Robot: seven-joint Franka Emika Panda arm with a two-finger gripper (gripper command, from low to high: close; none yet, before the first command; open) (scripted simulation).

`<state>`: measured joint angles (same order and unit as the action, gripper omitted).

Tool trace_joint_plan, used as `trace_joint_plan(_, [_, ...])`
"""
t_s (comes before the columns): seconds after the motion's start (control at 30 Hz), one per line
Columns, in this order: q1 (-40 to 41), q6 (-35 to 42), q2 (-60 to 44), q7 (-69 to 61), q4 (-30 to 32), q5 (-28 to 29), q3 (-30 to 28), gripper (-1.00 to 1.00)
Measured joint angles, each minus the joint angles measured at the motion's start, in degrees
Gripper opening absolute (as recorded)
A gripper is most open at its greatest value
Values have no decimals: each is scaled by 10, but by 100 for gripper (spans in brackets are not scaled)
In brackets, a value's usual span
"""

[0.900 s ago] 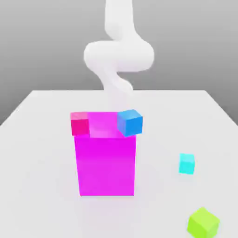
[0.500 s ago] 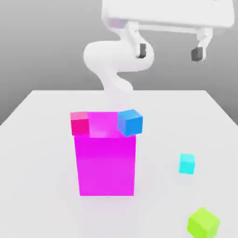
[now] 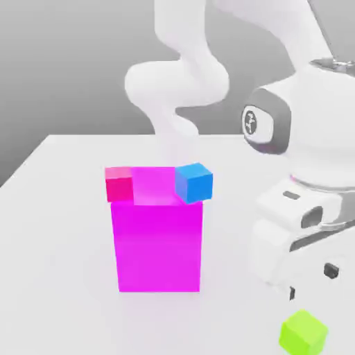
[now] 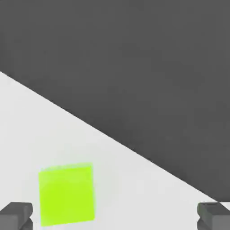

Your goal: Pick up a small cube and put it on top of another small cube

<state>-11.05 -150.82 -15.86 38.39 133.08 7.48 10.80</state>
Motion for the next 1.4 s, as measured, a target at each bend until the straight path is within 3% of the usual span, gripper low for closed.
trace_joint_plan(0.17, [-24,-66,-104,14,-14,29,-18,0])
trace_joint_plan(0.2, [-29,-79,-121,18,-18,34,-23,-100])
trace_joint_plan(0.43, [-29,-80,-123,19,-18,35,-23,-100])
trace_joint_plan(0.6, [-13,-17,-33,-12,8,3,5,-100])
trace_joint_plan(0.9, [-60,-15,153,-207,189,-83,93,-100])
trace_joint_plan(1.17, [-172,-21,310,-401,348,-187,87,-100])
trace_joint_plan(1.3, [-164,-88,255,-396,360,-165,97,-100])
trace_joint_plan(1.4, [-147,-148,193,-361,359,-113,100,-100])
